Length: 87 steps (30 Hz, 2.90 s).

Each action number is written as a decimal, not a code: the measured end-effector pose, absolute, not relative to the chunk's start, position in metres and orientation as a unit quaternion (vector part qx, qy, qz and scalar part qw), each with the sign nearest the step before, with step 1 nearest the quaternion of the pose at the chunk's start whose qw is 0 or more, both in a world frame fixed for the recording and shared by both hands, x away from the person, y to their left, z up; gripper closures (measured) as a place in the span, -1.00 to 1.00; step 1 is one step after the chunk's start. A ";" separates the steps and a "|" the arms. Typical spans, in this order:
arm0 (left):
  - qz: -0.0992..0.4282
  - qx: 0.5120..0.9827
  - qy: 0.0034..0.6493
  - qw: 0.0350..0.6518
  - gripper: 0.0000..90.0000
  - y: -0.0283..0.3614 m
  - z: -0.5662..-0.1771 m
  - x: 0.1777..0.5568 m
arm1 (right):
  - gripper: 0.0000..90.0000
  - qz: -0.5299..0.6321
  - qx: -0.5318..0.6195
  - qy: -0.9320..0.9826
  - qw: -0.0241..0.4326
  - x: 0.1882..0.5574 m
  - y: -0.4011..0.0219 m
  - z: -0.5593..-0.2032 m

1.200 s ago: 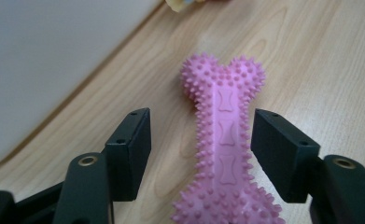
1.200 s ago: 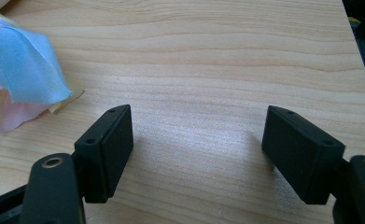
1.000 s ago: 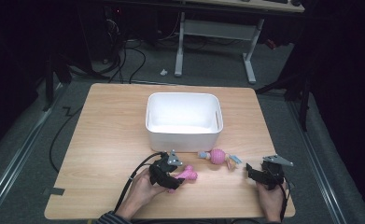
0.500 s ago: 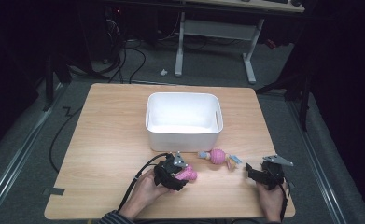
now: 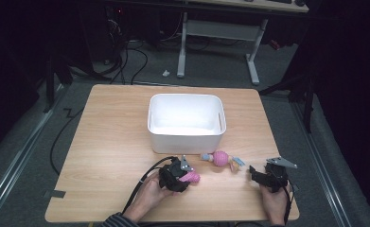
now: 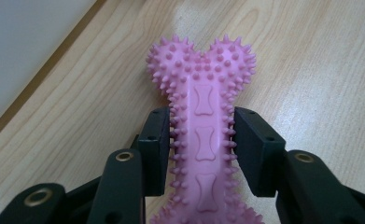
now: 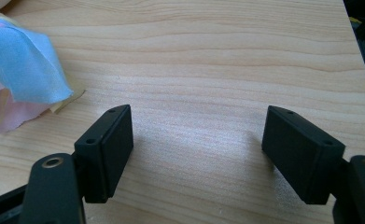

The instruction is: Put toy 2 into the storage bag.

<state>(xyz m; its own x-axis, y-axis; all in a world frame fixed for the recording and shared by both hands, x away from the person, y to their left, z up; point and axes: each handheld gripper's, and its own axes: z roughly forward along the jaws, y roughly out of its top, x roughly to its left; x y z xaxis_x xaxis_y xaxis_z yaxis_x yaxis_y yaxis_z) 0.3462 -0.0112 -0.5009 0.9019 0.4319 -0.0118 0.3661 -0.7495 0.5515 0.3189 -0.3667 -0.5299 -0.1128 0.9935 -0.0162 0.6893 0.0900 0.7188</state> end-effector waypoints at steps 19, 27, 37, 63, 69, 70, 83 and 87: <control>0.043 0.928 0.211 0.302 0.31 0.003 -0.488 0.349 | -0.45 0.286 0.611 0.689 0.266 0.319 -0.367 -0.530; 0.029 0.919 0.222 0.326 0.31 0.017 -0.479 0.351 | -0.45 0.286 0.611 0.689 0.266 0.319 -0.367 -0.530; 0.033 0.915 0.213 0.343 0.31 0.030 -0.465 0.352 | -0.45 0.286 0.610 0.690 0.264 0.319 -0.366 -0.530; 0.038 0.902 0.221 0.368 0.31 0.051 -0.426 0.357 | -0.45 0.286 0.611 0.690 0.264 0.319 -0.366 -0.530; 0.040 0.897 0.222 0.379 0.32 0.059 -0.407 0.360 | -0.45 0.286 0.610 0.690 0.264 0.319 -0.366 -0.530; 0.040 0.897 0.222 0.379 0.32 0.059 -0.407 0.360 | -0.45 0.286 0.610 0.690 0.264 0.319 -0.366 -0.530; 0.044 0.892 0.211 0.397 0.32 0.060 -0.373 0.369 | -0.45 0.286 0.610 0.690 0.264 0.319 -0.366 -0.530; 0.044 0.890 0.209 0.403 0.32 0.058 -0.366 0.373 | -0.45 0.286 0.610 0.690 0.264 0.319 -0.366 -0.530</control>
<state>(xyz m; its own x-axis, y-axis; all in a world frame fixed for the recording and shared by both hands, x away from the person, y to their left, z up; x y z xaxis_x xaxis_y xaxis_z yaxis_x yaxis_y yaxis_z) 0.3727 0.0584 -0.3662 0.9084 0.4081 -0.0908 0.3372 -0.5870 0.7361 0.3187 -0.3663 -0.5297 -0.1170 0.9930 -0.0159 0.6908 0.0929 0.7170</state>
